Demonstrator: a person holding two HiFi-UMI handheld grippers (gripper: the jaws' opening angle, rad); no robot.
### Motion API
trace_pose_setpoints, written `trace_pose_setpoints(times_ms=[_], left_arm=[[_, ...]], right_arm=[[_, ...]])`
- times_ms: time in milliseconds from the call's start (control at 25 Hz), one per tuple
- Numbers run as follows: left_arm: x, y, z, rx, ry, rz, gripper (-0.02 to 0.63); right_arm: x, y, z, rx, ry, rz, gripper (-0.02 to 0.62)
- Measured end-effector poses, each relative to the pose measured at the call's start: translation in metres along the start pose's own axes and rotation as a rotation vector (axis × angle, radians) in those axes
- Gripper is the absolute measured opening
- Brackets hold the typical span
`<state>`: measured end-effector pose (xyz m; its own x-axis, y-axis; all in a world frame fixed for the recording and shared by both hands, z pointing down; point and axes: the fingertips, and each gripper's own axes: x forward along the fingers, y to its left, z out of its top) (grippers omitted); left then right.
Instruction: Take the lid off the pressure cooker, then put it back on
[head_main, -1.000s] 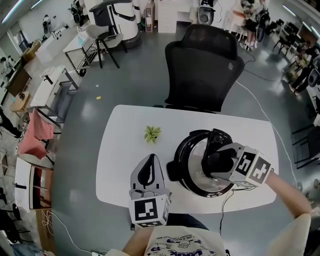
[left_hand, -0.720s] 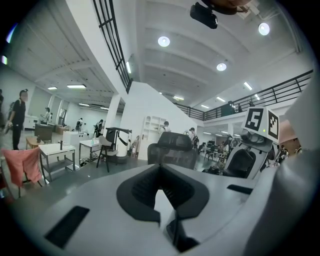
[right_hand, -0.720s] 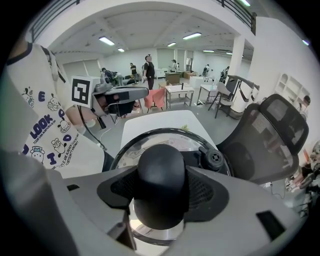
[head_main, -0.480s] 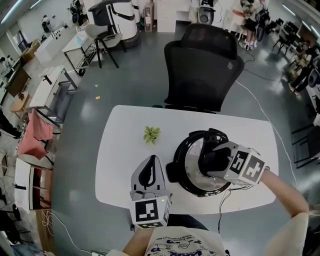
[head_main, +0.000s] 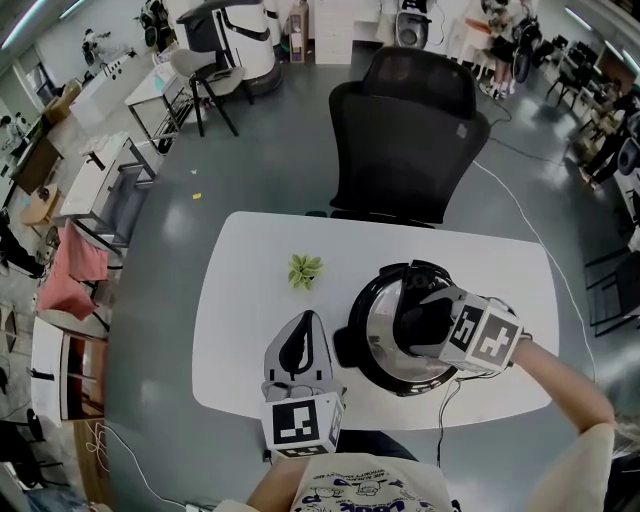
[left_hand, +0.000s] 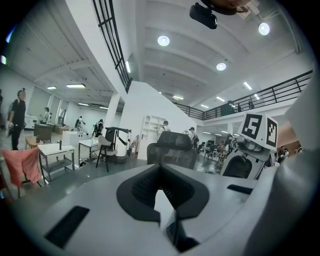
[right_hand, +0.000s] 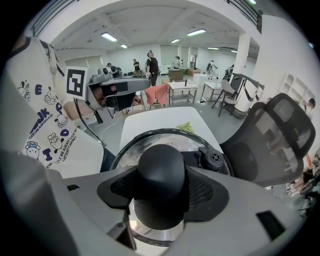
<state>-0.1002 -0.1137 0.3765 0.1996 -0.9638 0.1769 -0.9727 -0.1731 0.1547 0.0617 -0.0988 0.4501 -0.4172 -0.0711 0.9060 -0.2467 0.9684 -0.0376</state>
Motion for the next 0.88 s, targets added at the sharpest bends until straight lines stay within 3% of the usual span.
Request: trace_pose_setpoints(times_ms=[160, 400, 880], left_arm=[[0.003, 0.002, 0.004, -0.036, -0.033, 0.012, 0.012], [0.006, 0.003, -0.001, 0.001, 0.004, 0.006, 0.012], [0.015, -0.007, -0.006, -0.008, 0.009, -0.015, 0.012]], right_arm=[[0.004, -0.004, 0.0, 0.004, -0.002, 0.015, 0.295], [0.006, -0.005, 0.002, 0.017, -0.021, 0.038, 0.295], [0.009, -0.008, -0.002, 0.004, -0.012, 0.051, 0.296]])
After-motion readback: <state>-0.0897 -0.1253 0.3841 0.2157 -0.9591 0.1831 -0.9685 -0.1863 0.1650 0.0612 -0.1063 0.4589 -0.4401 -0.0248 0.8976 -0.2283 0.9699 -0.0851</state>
